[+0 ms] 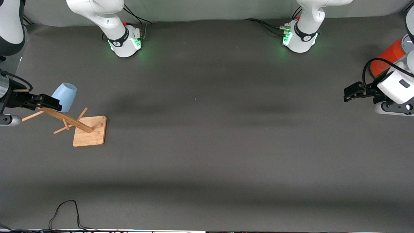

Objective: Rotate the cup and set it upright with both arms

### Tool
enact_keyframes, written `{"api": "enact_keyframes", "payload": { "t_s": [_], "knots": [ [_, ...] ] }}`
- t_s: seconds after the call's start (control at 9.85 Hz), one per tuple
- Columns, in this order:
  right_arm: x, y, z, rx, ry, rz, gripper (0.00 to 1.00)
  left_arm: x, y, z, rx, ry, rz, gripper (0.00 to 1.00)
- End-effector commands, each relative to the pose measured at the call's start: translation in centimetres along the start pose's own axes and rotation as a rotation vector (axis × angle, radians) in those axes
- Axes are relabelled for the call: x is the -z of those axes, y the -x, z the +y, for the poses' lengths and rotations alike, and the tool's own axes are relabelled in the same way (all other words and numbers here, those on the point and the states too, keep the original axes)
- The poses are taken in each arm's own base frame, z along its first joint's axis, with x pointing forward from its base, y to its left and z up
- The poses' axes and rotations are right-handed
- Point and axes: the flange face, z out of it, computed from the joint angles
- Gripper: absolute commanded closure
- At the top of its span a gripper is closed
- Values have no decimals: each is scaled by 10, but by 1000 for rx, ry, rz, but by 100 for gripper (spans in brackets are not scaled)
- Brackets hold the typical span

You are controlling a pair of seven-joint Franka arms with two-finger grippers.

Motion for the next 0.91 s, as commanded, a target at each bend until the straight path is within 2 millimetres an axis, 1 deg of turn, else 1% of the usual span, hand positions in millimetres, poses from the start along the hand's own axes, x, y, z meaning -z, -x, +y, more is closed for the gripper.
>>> {"api": "enact_keyframes", "payload": {
  "t_s": [0.0, 0.1, 0.2, 0.3, 0.51, 0.71, 0.81],
  "knots": [
    [6, 54, 33, -41, -15, 33, 0, 2, 4, 2, -7, -4, -8, 0],
    [8, 69, 50, -69, -26, 39, 0, 2, 4, 2, -7, -4, -6, 0],
    [7, 75, 67, -100, -33, 29, 0, 2, 4, 2, -7, -4, -8, 0],
    [7, 76, 72, -117, -37, 29, 0, 2, 4, 3, -7, -4, -8, 0],
    [6, 75, 79, -204, -39, 26, 0, 2, 4, 2, -5, -4, -8, 0],
    [2, 70, 74, -505, -40, 12, 0, 1, 4, 2, -5, -4, -10, 0],
    [1, 69, 74, -587, -42, 12, 0, 1, 4, 2, -5, -4, -10, 0]
  ]
}}
